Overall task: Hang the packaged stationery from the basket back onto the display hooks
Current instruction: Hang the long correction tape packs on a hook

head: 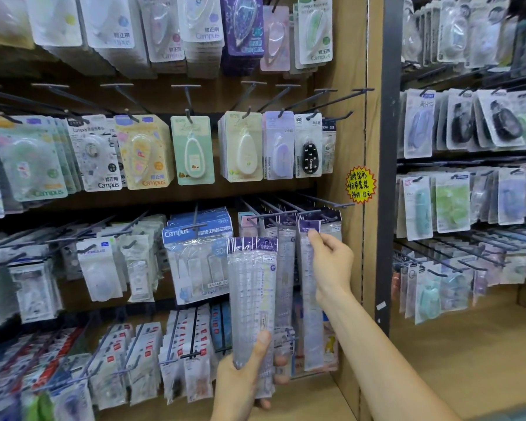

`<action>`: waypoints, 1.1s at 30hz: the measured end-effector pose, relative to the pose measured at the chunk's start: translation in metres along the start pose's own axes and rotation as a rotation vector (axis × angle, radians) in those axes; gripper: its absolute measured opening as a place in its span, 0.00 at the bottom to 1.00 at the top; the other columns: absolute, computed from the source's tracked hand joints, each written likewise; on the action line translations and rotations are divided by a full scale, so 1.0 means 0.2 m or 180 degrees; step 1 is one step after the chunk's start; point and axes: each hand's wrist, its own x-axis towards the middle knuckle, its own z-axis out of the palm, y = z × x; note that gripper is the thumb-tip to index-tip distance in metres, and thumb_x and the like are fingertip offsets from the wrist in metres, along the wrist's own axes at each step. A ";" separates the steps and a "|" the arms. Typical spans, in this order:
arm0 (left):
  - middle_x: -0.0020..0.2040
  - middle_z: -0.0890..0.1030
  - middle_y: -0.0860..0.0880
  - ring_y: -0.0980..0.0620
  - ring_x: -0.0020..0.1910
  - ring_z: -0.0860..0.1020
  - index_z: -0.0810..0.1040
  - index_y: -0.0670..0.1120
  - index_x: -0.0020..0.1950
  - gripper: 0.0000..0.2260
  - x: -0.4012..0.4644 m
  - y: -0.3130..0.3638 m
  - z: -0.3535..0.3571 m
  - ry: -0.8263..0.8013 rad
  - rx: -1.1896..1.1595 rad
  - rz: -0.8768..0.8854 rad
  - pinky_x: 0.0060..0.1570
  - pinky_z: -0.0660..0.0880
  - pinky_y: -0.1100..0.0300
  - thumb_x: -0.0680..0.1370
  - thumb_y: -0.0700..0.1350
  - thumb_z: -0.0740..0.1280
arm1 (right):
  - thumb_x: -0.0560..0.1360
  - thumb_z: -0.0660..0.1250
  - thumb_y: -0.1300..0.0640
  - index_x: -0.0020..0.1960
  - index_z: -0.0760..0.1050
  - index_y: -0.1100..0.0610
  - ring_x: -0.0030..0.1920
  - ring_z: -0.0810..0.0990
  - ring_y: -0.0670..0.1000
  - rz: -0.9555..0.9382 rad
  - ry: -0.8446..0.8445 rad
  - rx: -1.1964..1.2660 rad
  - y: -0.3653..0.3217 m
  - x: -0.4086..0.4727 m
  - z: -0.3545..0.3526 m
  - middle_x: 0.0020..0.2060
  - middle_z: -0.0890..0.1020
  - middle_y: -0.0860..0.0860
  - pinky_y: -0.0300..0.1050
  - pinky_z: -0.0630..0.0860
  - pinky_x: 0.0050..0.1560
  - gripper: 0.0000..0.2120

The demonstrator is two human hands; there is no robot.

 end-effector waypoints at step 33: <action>0.43 0.88 0.38 0.41 0.35 0.85 0.82 0.41 0.56 0.28 0.03 0.04 0.00 -0.0364 -0.0090 -0.0102 0.20 0.72 0.62 0.67 0.63 0.73 | 0.74 0.77 0.49 0.50 0.84 0.50 0.48 0.84 0.44 -0.0219 -0.0287 -0.0379 0.08 -0.18 0.07 0.45 0.86 0.45 0.44 0.82 0.53 0.08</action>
